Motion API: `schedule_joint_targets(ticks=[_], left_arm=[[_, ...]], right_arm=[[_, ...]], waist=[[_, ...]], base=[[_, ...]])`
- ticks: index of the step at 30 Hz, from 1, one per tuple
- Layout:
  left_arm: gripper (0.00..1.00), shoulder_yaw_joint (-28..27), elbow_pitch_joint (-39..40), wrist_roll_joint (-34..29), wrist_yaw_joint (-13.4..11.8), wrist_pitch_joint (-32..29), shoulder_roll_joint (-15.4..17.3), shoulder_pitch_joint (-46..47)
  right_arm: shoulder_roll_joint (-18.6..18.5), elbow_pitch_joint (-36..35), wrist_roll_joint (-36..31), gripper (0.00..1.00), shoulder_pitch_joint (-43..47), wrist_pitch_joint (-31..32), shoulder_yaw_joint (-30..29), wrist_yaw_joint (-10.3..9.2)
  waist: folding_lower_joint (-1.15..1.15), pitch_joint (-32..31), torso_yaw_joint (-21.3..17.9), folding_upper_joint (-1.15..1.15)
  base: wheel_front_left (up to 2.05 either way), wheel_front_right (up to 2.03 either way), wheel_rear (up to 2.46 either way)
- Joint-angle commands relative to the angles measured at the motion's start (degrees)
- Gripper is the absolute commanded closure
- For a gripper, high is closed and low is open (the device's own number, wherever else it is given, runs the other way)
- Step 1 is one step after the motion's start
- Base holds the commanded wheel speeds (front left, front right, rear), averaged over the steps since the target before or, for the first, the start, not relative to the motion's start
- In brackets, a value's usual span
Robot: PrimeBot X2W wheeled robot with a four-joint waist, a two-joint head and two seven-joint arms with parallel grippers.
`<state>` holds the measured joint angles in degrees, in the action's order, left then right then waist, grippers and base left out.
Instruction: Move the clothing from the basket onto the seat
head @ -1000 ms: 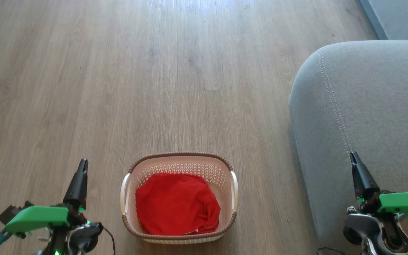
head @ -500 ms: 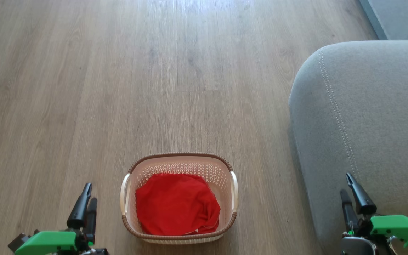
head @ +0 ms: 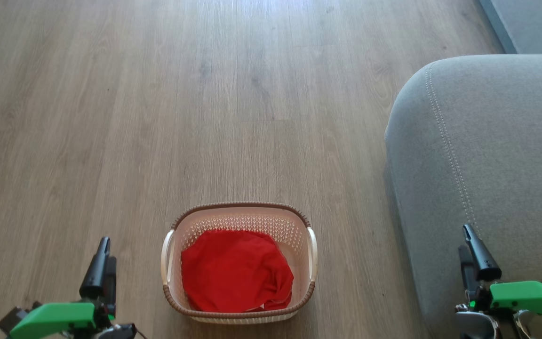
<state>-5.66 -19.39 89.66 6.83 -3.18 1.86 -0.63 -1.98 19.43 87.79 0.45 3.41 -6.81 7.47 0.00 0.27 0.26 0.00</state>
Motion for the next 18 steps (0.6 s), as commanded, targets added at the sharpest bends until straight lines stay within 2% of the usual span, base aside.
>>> schedule_joint_targets(ticks=[1, 13, 18], left_arm=[[0.0, -1.08, 2.39, -0.88, 0.13, 0.59, 0.29, 3.17], [0.0, -3.11, 4.66, -6.01, 0.19, 2.59, 0.38, 4.33], [0.0, -4.18, 6.62, -10.3, 0.21, 3.43, 0.41, 4.89]], right_arm=[[-0.26, -2.43, -1.58, 0.0, -3.24, -0.54, 0.12, 0.01], [-0.34, -7.25, -13.81, 0.0, -4.56, -2.58, 0.06, 0.01], [-0.37, -9.69, -18.33, 0.0, -5.31, -3.43, -0.14, 0.01]], waist=[[0.0, 0.02, 0.06, 0.0], [0.0, 0.11, 0.88, 0.0], [0.0, 0.16, 1.22, 0.0]], base=[[0.0, 0.0, 0.0], [0.0, 0.0, 0.0], [0.0, 0.0, 0.0]])
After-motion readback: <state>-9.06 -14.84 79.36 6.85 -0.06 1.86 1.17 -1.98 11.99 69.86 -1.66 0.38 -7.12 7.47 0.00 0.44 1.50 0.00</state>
